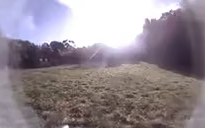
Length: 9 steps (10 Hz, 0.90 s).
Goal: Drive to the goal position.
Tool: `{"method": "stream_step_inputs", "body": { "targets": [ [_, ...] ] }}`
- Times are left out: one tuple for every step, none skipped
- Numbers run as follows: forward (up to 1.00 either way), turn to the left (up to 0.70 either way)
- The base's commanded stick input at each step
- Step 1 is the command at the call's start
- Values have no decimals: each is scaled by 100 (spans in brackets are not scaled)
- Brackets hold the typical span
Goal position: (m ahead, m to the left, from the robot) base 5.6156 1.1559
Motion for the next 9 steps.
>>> {"method": "stream_step_inputs", "body": {
  "targets": [
    [70,0],
    [70,0],
    [70,0],
    [70,0],
    [70,0],
    [70,0],
    [70,0],
    [70,0],
    [70,0]
  ]
}}
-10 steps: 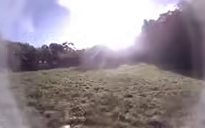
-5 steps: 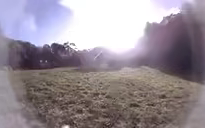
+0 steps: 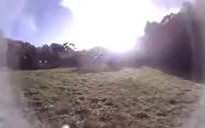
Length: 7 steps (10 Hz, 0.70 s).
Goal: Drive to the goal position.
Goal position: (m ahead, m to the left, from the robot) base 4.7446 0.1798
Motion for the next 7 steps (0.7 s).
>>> {"method": "stream_step_inputs", "body": {
  "targets": [
    [70,0],
    [70,0],
    [70,0],
    [70,0],
    [70,0],
    [70,0],
    [70,0]
  ]
}}
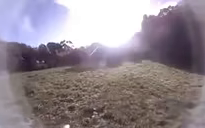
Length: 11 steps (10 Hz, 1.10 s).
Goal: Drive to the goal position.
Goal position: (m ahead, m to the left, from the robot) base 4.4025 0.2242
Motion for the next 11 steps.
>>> {"method": "stream_step_inputs", "body": {
  "targets": [
    [70,0],
    [70,0],
    [70,0],
    [70,1],
    [70,1],
    [70,1],
    [70,1],
    [70,1],
    [70,1],
    [70,1],
    [70,1]
  ]
}}
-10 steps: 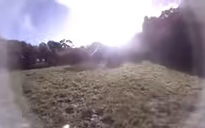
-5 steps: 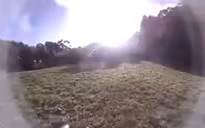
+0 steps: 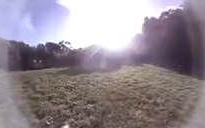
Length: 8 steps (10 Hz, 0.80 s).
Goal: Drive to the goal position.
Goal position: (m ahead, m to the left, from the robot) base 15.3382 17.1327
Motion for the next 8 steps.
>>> {"method": "stream_step_inputs", "body": {
  "targets": [
    [70,1],
    [70,0],
    [70,0],
    [70,0],
    [70,0],
    [70,0],
    [70,0],
    [70,0]
  ]
}}
